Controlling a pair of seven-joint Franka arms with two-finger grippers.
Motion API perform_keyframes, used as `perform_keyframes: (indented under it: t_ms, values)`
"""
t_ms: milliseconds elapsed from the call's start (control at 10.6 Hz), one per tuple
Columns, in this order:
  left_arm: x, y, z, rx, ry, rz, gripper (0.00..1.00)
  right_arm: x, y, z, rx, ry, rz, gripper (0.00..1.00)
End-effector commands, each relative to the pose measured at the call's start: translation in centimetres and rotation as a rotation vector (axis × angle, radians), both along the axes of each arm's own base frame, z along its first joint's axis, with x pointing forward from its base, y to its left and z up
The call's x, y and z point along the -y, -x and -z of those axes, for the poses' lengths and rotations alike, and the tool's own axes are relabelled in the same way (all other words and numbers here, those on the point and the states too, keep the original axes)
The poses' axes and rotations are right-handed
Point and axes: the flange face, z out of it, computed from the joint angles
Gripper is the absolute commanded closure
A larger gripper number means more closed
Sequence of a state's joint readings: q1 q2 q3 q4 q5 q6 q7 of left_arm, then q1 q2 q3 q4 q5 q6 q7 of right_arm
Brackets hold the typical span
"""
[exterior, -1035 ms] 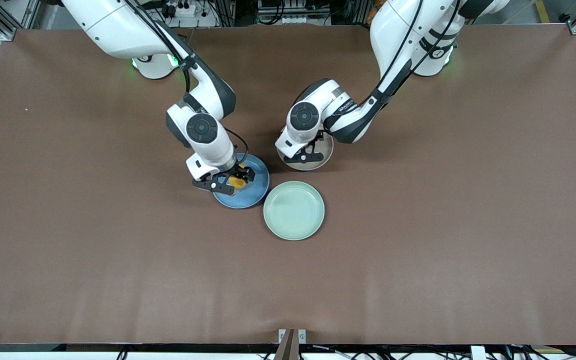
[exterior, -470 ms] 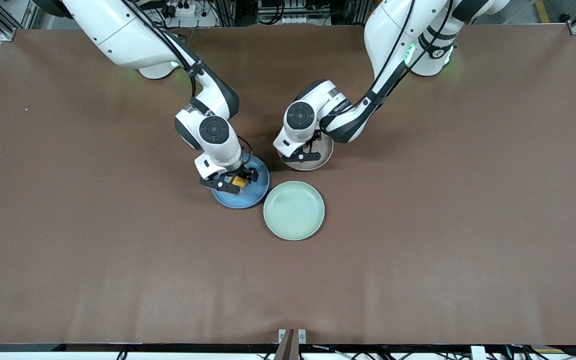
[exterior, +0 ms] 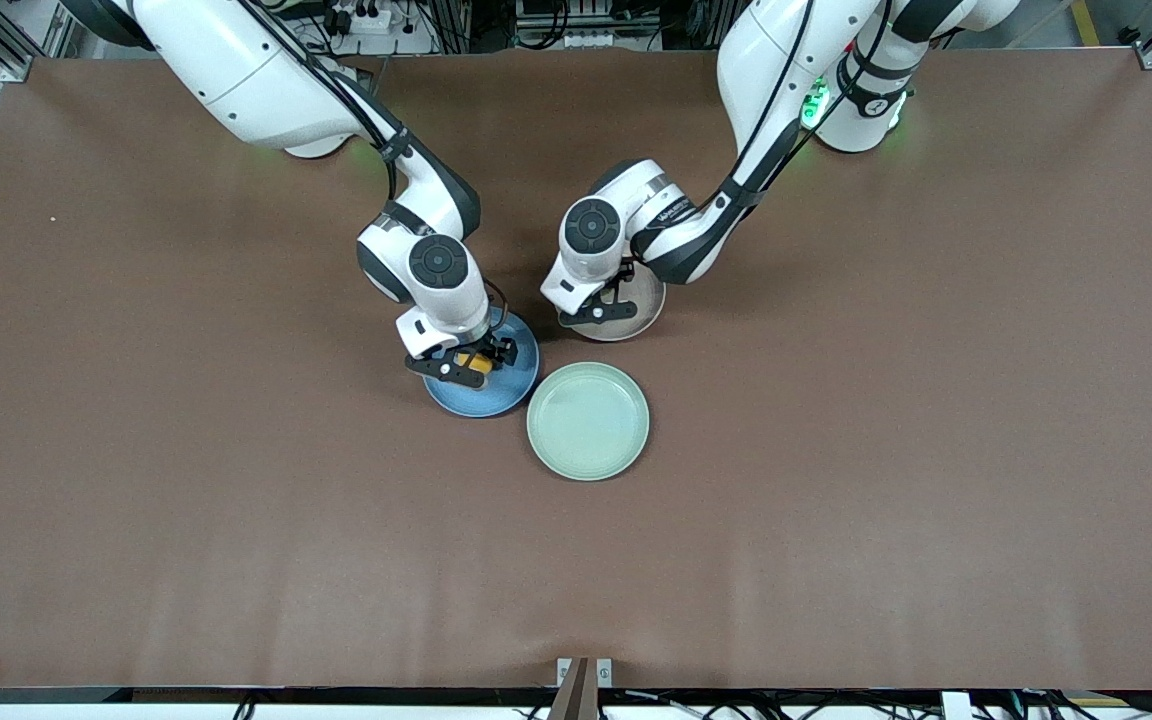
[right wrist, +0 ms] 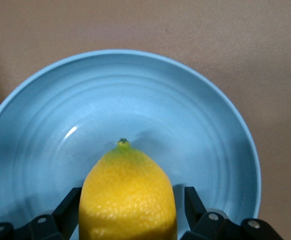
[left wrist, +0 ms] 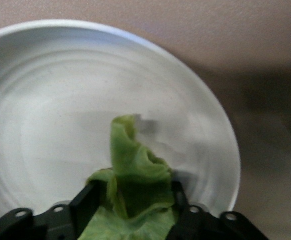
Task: Pick lemon and lettuce from blue and beige plates
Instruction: 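Close the right gripper on the lemon while the left gripper pinches the lettuce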
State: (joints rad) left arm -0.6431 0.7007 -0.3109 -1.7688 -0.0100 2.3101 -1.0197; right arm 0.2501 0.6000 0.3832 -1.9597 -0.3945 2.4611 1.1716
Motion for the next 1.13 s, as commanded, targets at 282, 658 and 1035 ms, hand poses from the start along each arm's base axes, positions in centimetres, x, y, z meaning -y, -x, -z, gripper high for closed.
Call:
perform_keyframes:
  t_ms: [282, 658, 1035]
  values:
    - [0.7, -2.7, 0.7, 0.052, 0.0, -0.044, 1.0, -0.4, -0.3, -0.7, 0.019, 0.001, 0.014, 0.69]
    - [0.4, -3.8, -0.7, 0.069, 0.01, -0.053, 1.0, 1.1, -1.8, -5.9, 0.057, 0.029, 0.021, 0.72]
    - [-0.5, -4.0, -4.8, 0.045, -0.042, -0.009, 1.0, 5.1, -3.0, -11.7, -0.045, 0.024, -0.069, 0.73]
